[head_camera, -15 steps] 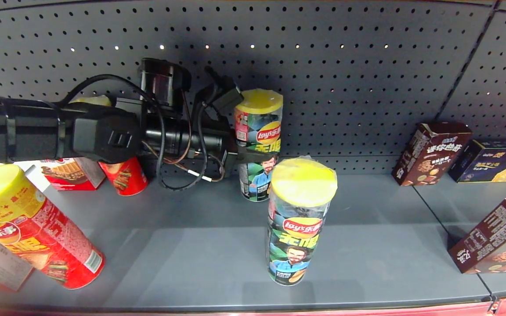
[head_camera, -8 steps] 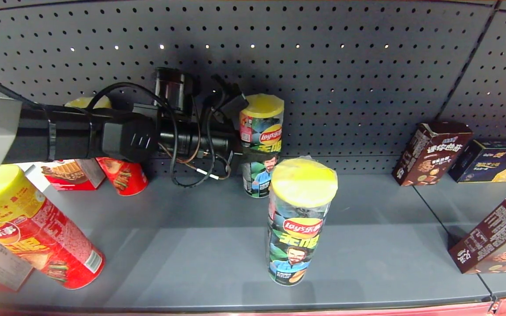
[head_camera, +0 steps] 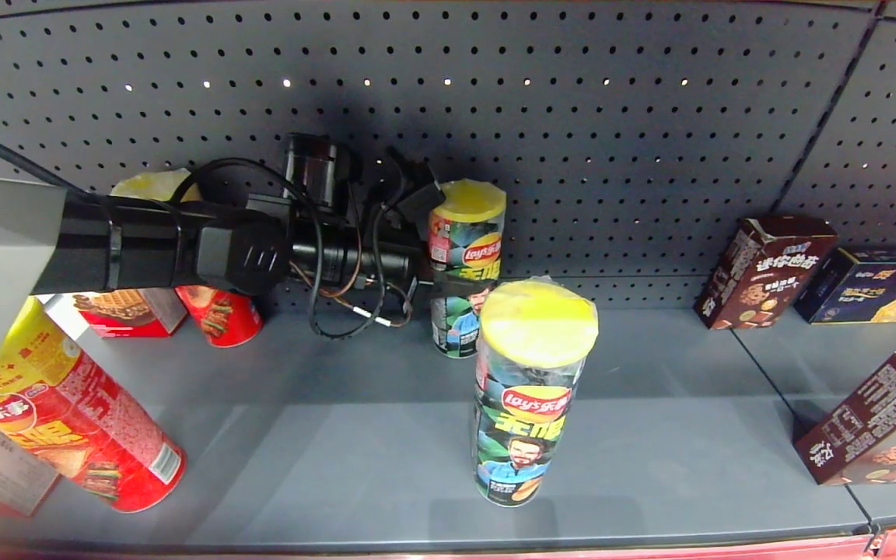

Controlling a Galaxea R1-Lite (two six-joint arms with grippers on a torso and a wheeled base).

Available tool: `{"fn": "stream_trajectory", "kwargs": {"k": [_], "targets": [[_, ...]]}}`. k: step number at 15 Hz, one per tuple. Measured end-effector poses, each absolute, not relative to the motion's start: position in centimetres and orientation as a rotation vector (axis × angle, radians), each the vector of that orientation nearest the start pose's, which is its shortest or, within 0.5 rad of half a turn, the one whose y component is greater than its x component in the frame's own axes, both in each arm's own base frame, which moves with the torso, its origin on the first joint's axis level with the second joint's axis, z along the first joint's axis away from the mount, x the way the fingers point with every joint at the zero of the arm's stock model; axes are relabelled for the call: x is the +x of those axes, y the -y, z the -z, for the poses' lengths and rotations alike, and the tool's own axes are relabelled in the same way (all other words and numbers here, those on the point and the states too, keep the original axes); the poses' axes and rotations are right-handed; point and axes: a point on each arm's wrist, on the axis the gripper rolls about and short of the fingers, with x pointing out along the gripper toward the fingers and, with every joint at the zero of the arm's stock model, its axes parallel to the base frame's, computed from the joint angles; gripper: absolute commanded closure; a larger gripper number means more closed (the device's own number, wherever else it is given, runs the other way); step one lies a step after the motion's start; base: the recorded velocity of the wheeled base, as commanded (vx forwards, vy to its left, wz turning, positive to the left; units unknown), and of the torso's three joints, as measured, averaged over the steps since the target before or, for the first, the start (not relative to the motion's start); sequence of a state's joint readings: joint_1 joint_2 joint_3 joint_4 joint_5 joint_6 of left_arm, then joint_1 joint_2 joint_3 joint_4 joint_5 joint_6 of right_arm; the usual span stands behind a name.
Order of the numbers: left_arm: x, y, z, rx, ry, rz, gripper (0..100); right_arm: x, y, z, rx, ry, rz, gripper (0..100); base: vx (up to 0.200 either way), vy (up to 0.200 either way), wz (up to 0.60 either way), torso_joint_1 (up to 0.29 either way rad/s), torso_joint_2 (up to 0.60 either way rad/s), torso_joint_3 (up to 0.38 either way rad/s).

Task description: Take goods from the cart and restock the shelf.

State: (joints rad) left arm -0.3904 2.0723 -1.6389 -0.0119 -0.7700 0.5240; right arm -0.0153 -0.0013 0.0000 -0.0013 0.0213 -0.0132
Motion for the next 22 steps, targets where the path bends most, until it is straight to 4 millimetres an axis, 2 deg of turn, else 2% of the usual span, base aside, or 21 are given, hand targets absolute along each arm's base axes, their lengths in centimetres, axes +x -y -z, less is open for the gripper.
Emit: {"fn": "stream_trajectory", "kwargs": {"k": [3, 4, 10, 13, 16, 22], "targets": [[38.6, 17.6, -21.6, 0.373, -0.130, 1.227, 100, -2.3, -0.1, -7.6, -0.014, 0.003, -0.006, 0, 0.000, 0.000, 0.00, 0.000, 0.00, 0.000], [38.6, 17.7, -21.6, 0.373, -0.130, 1.229, 0, -2.3, -0.1, -7.6, -0.013, 0.003, -0.005, 0, 0.000, 0.000, 0.00, 0.000, 0.00, 0.000], [38.5, 17.8, -21.7, 0.385, -0.112, 1.222, 0, -2.3, -0.1, -7.6, -0.014, 0.003, -0.006, 0, 0.000, 0.000, 0.00, 0.000, 0.00, 0.000], [37.8, 17.4, -22.6, 0.402, -0.089, 1.215, 0, -2.3, -0.1, -7.6, -0.014, 0.003, -0.006, 0, 0.000, 0.000, 0.00, 0.000, 0.00, 0.000], [35.9, 16.5, -23.5, 0.413, -0.090, 1.192, 0, -2.3, -0.1, -7.6, -0.013, 0.003, -0.006, 0, 0.000, 0.000, 0.00, 0.000, 0.00, 0.000], [31.9, 15.3, -24.8, 0.482, -0.126, 0.995, 0, -2.3, -0.1, -7.6, -0.014, 0.003, -0.006, 0, 0.000, 0.000, 0.00, 0.000, 0.00, 0.000]]}}
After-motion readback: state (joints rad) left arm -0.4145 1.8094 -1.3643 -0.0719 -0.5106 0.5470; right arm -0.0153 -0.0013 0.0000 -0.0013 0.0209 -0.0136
